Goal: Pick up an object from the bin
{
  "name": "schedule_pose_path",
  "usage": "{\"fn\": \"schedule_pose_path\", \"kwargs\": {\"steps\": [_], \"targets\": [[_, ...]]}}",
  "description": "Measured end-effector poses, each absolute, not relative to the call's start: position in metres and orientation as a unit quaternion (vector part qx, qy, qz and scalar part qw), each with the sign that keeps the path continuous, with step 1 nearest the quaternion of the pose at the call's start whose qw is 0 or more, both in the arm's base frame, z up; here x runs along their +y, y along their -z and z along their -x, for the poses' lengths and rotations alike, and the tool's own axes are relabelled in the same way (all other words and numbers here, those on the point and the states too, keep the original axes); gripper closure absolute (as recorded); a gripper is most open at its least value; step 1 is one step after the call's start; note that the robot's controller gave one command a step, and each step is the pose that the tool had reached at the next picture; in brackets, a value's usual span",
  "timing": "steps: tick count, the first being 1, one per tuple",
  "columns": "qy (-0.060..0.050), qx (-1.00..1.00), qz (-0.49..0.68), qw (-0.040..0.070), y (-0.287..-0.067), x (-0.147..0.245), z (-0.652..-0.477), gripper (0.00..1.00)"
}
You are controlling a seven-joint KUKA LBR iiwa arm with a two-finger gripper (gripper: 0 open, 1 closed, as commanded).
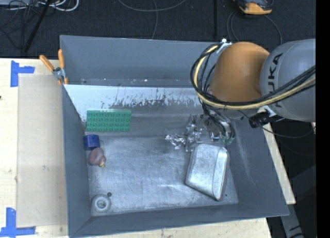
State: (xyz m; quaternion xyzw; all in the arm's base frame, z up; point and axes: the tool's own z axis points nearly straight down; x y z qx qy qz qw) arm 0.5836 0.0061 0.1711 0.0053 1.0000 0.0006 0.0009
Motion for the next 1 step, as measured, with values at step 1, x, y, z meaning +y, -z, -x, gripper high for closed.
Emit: {"fn": "schedule_pose_path", "kwargs": {"steps": [1], "targets": [[-0.001, 1.0, -0.005, 0.001, -0.1772, 0.0061, -0.5843, 1.0]]}}
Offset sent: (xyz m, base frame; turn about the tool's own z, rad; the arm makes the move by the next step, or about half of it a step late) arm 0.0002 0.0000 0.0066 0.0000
